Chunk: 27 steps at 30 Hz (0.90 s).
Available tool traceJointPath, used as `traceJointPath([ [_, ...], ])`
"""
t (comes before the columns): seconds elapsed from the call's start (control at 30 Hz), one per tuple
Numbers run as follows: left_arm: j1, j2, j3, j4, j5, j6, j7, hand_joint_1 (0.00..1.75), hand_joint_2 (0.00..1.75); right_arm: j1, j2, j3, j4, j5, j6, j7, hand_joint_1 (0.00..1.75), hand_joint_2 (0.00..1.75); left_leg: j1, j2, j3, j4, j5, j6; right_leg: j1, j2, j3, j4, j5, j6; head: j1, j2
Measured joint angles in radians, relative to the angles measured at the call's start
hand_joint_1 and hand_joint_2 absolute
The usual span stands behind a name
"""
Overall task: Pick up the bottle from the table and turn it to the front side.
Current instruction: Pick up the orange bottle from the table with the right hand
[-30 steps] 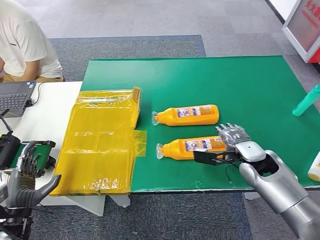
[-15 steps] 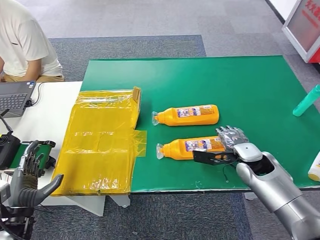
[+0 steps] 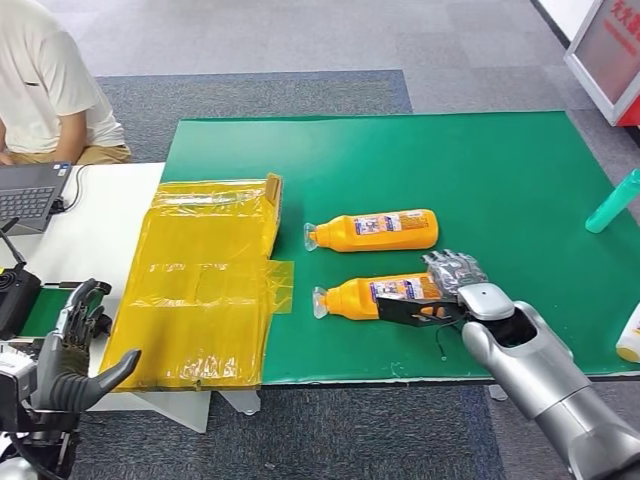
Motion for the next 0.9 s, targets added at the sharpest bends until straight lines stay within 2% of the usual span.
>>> traceJointPath([
  [0.73, -0.003, 0.028, -0.041, 0.002, 0.018, 0.019, -0.002, 0.00, 1.75, -0.005, 0.031, 0.001, 0.050, -0.015, -0.010, -0.026, 0.00, 1.75, 0.000, 0.000, 0.000, 0.000, 0.000, 0.000, 0.000, 0.000, 0.000, 0.000, 0.000, 0.000, 0.000, 0.000],
  [0.83, -0.004, 0.032, -0.043, 0.002, 0.023, 0.020, -0.002, 0.00, 1.75, 0.001, 0.031, 0.001, 0.060, -0.015, -0.015, -0.026, 0.10, 1.75, 0.000, 0.000, 0.000, 0.000, 0.000, 0.000, 0.000, 0.000, 0.000, 0.000, 0.000, 0.000, 0.000, 0.000],
  [0.87, -0.004, 0.033, -0.043, 0.002, 0.024, 0.020, -0.002, 0.00, 1.75, 0.003, 0.031, 0.001, 0.064, -0.015, -0.017, -0.026, 0.19, 1.75, 0.000, 0.000, 0.000, 0.000, 0.000, 0.000, 0.000, 0.000, 0.000, 0.000, 0.000, 0.000, 0.000, 0.000],
  [0.9, -0.004, 0.033, -0.043, 0.002, 0.024, 0.021, -0.002, 0.00, 1.75, 0.004, 0.031, 0.000, 0.067, -0.015, -0.018, -0.026, 0.37, 1.75, 0.000, 0.000, 0.000, 0.000, 0.000, 0.000, 0.000, 0.000, 0.000, 0.000, 0.000, 0.000, 0.000, 0.000],
])
